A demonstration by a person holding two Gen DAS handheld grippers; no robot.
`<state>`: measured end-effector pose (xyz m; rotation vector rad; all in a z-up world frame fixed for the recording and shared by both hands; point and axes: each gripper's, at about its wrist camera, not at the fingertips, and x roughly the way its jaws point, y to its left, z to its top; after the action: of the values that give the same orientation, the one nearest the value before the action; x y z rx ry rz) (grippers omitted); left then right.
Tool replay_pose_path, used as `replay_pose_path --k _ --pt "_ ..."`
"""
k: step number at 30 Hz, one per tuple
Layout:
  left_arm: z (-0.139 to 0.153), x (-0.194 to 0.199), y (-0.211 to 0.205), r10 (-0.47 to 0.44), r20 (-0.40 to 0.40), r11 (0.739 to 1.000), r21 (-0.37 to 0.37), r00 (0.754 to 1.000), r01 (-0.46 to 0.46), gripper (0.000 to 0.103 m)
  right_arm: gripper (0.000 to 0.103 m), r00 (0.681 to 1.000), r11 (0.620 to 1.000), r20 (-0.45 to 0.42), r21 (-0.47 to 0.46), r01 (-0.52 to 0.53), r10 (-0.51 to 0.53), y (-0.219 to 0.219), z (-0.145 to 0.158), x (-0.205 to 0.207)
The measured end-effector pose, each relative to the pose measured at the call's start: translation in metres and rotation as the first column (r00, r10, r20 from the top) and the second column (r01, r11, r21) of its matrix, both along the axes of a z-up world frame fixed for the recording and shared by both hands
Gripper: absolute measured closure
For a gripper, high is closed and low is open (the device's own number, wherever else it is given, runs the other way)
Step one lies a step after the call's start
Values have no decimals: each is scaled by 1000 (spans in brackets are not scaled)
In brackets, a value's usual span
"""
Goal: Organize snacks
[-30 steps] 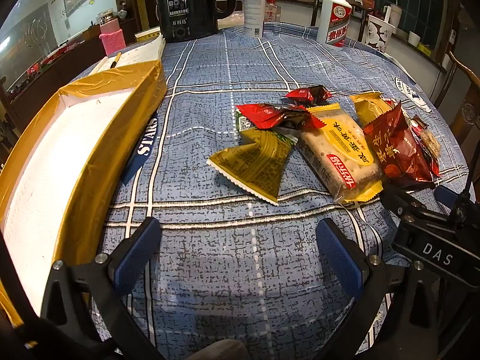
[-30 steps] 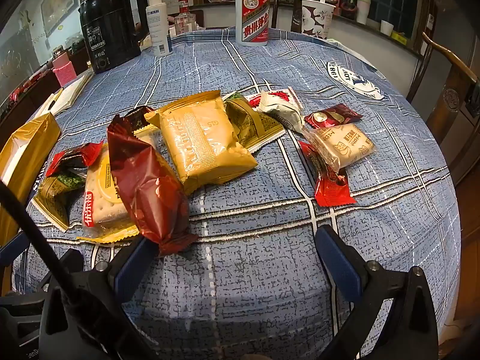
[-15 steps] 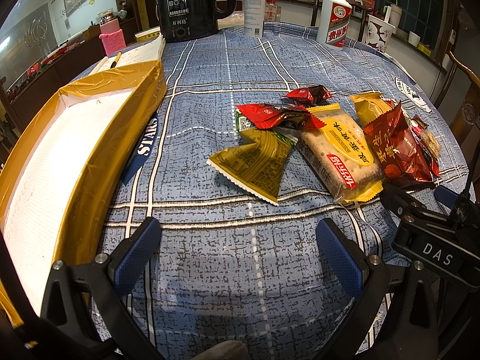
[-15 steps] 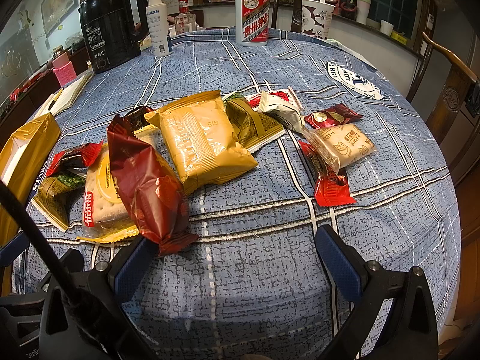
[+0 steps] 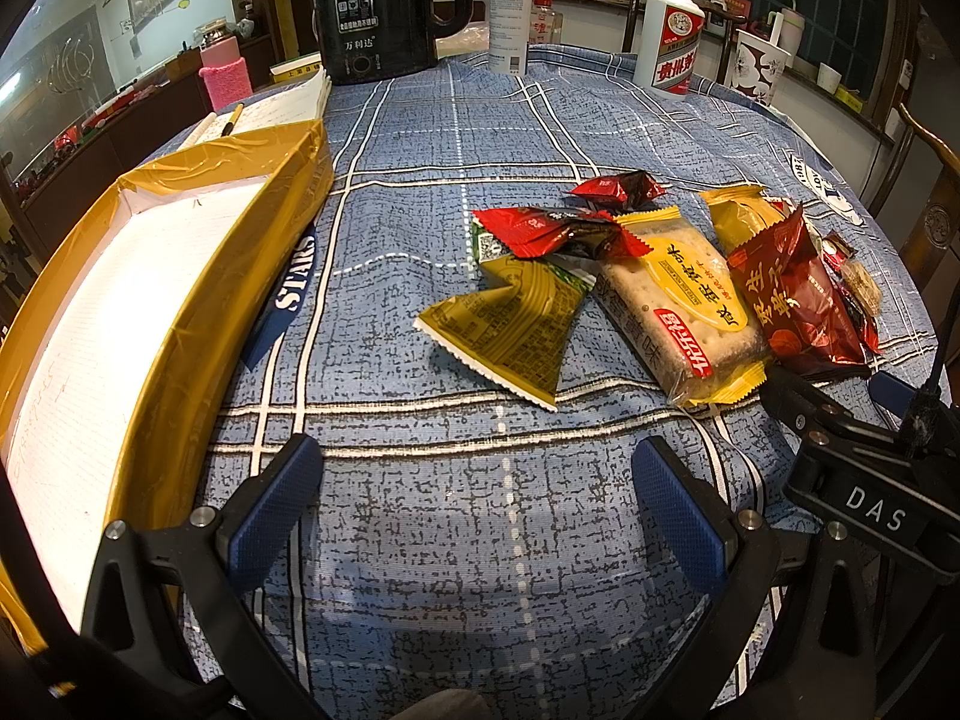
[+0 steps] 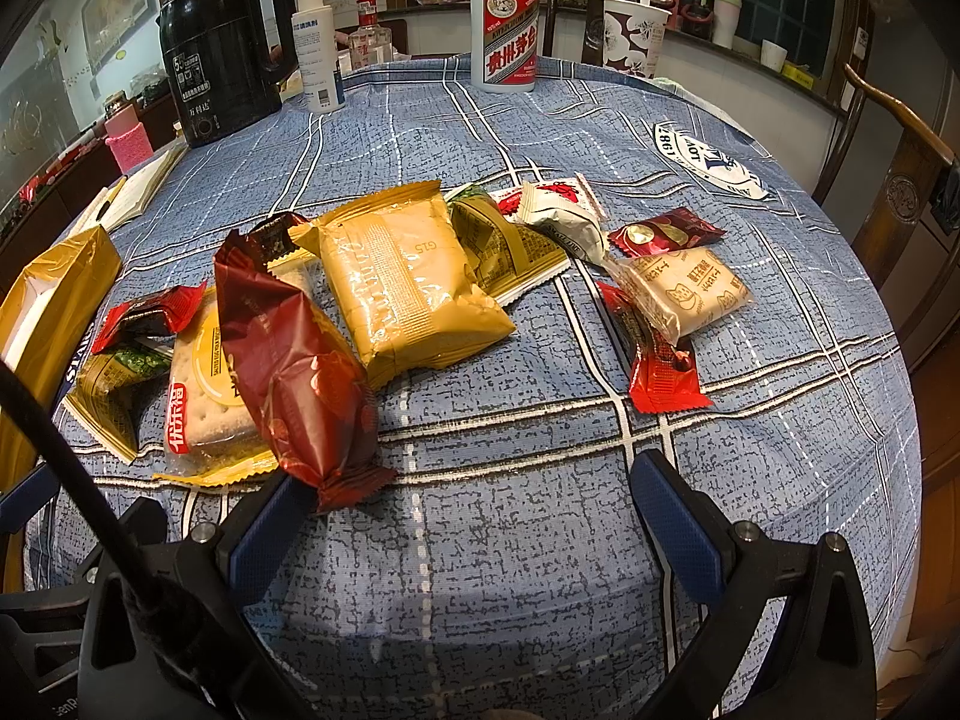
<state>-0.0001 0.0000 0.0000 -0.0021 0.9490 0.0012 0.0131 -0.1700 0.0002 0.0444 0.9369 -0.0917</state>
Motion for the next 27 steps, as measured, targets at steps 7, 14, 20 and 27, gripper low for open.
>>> replay_pose_path --k 7,14,20,27 --pt "0 0 0 -1 0 1000 0 1000 1 0 0 1000 1000 0 0 0 0 0 0 0" --pt "0 0 0 0 -1 1000 0 1000 0 0 0 1000 1000 0 0 0 0 0 0 0" --pt "0 -1 0 8 -1 1000 -1 1000 -8 0 0 1000 1000 -1 0 0 0 0 0 0" --pt "1 -11 -3 -16 -25 1000 2 1000 16 0 0 1000 1000 -1 0 0 0 0 1 0"
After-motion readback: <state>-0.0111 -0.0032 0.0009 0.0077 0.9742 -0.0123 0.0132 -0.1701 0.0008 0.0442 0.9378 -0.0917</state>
